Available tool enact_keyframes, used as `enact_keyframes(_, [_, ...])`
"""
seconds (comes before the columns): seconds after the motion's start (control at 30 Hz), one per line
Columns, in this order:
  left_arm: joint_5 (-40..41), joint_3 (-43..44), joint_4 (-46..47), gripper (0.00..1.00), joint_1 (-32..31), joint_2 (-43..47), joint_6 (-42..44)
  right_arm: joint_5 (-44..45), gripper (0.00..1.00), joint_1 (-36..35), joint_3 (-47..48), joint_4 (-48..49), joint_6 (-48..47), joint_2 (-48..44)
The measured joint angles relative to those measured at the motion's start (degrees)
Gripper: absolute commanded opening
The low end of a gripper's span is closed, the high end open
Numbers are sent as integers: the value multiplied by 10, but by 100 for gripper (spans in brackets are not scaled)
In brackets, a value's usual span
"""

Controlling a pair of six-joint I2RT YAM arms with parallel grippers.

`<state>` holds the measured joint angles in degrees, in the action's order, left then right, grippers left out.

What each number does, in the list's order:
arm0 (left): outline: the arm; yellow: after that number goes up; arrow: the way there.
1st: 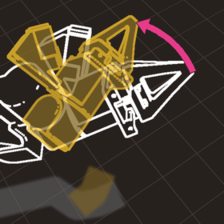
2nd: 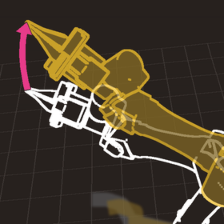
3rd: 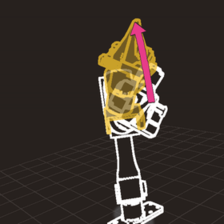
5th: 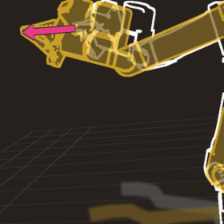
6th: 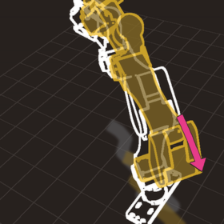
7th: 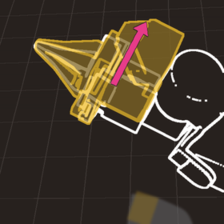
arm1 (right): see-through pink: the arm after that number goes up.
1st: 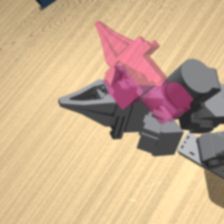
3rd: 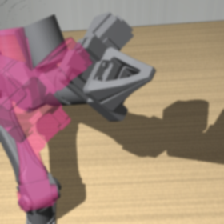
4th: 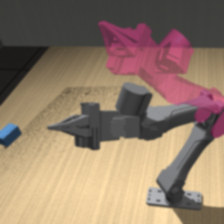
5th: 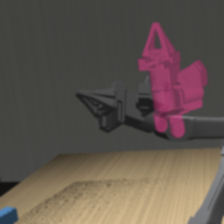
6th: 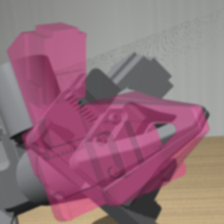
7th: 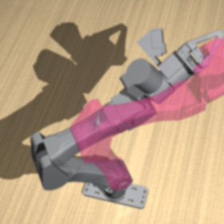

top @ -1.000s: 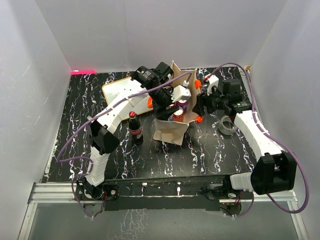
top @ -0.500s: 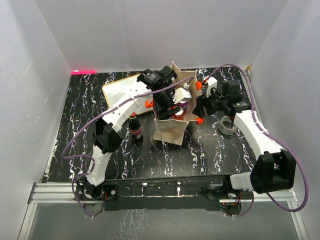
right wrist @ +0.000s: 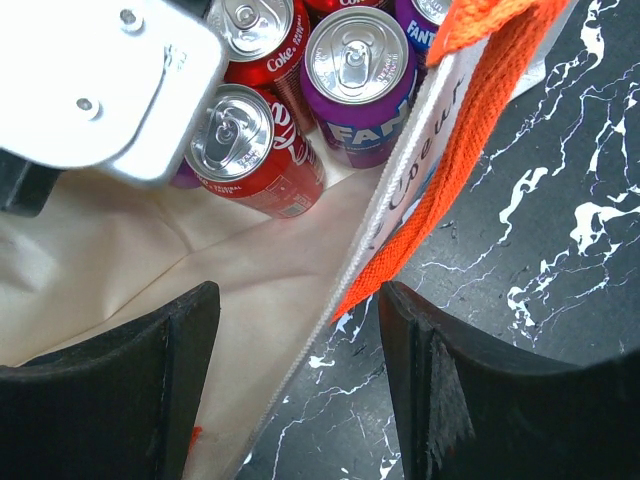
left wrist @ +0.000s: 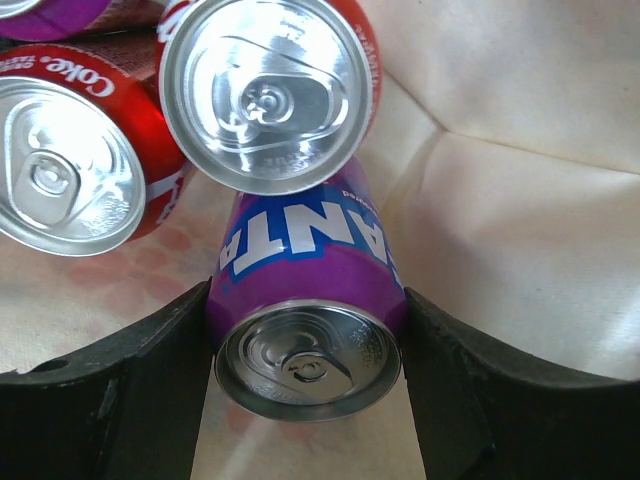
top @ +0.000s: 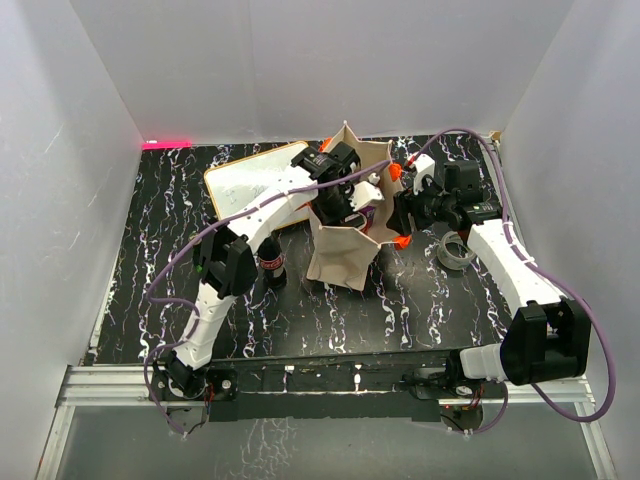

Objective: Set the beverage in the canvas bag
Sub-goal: Place the drink in the canvas bag.

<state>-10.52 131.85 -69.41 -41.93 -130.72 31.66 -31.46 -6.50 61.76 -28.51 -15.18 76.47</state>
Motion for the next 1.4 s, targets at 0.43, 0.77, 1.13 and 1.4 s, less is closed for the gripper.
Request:
enact_keyframes(0.43, [7, -37, 57, 0, 13, -1, -33, -1, 66, 3, 0, 1, 1, 19])
enact_keyframes(0.77, [9, -30, 69, 0, 13, -23, -56, -2, 66, 6, 1, 3, 3, 31])
enact_keyframes(1.13, [8, -33, 75, 32, 13, -24, -62, -2, 66, 6, 6, 3, 3, 35])
enact_keyframes(1.4, [7, -33, 75, 68, 13, -24, -65, -4, 65, 6, 15, 5, 5, 43])
